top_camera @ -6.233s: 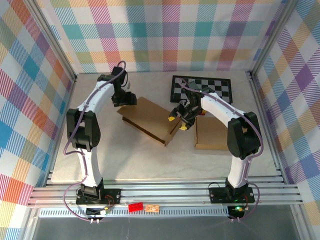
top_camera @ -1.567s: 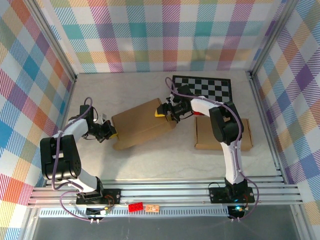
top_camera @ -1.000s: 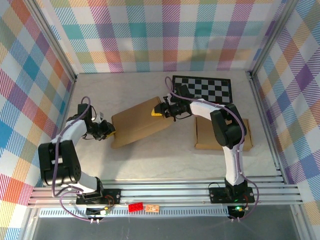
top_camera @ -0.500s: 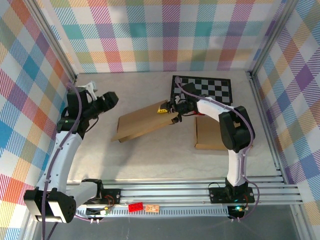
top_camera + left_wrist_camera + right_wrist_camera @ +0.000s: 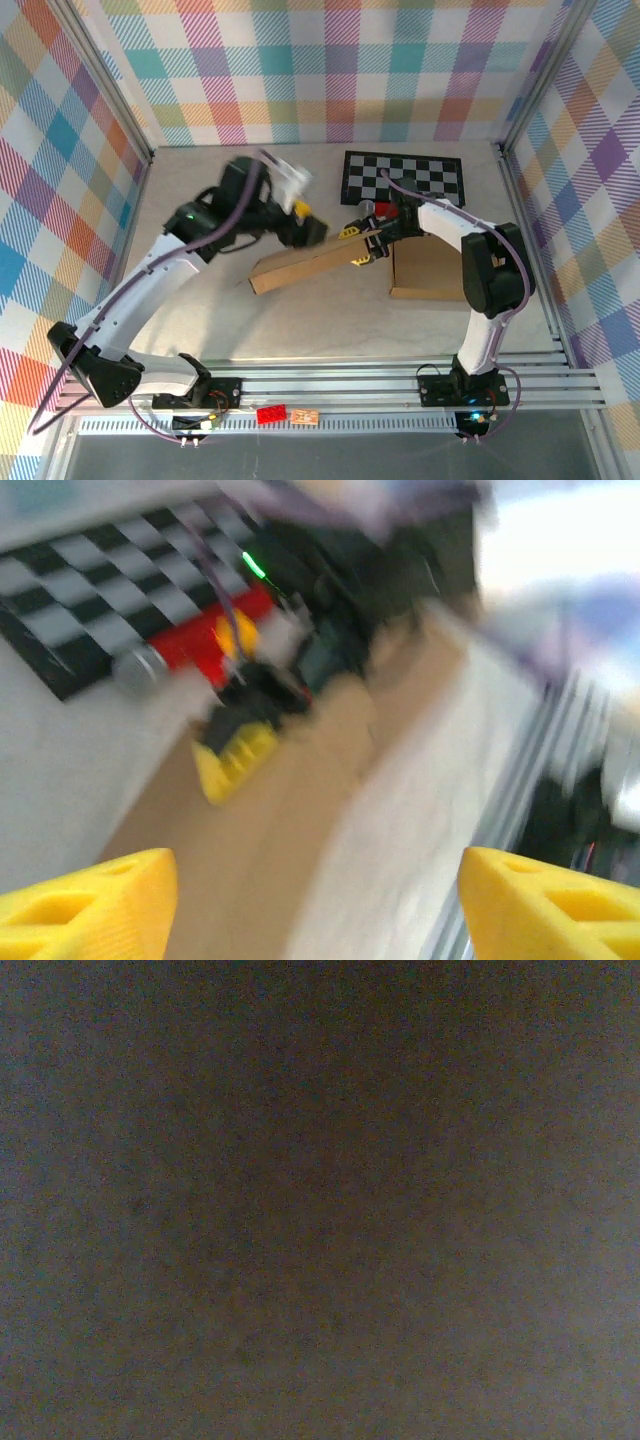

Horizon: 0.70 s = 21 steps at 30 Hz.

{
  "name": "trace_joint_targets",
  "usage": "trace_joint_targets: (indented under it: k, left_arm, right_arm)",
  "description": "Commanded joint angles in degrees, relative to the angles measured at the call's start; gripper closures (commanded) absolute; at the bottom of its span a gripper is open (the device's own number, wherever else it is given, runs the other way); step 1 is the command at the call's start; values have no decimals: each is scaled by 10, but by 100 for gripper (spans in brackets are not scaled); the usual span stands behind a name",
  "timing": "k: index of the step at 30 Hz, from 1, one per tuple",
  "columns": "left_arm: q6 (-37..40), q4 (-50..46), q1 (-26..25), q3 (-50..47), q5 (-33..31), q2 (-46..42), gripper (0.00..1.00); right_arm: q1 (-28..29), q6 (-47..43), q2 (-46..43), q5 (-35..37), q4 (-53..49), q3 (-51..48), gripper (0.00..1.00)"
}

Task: Fold the paper box

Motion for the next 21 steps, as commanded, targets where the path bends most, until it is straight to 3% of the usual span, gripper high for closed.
trace_joint_targets:
  k: [1, 5, 10, 16, 21]
  left_arm:
    - [194, -182, -62, -30, -122, -23, 22]
    - [245, -139, -91, -94, -175, -83, 15]
    - [301, -146, -91, -124, -241, -81, 8]
    - [304, -120, -91, -162, -245, -56, 6]
    - [303, -81, -84, -184, -301, -39, 6]
  right_arm:
    - [-3, -6, 0, -3, -86, -14, 50]
    - [-6, -6, 13, -4, -101, -13, 50]
    - [-6, -33, 42, -1, -145, 9, 50]
    - [-6, -28, 63, 3, -155, 25, 51]
    - [-5, -22, 74, 7, -153, 32, 51]
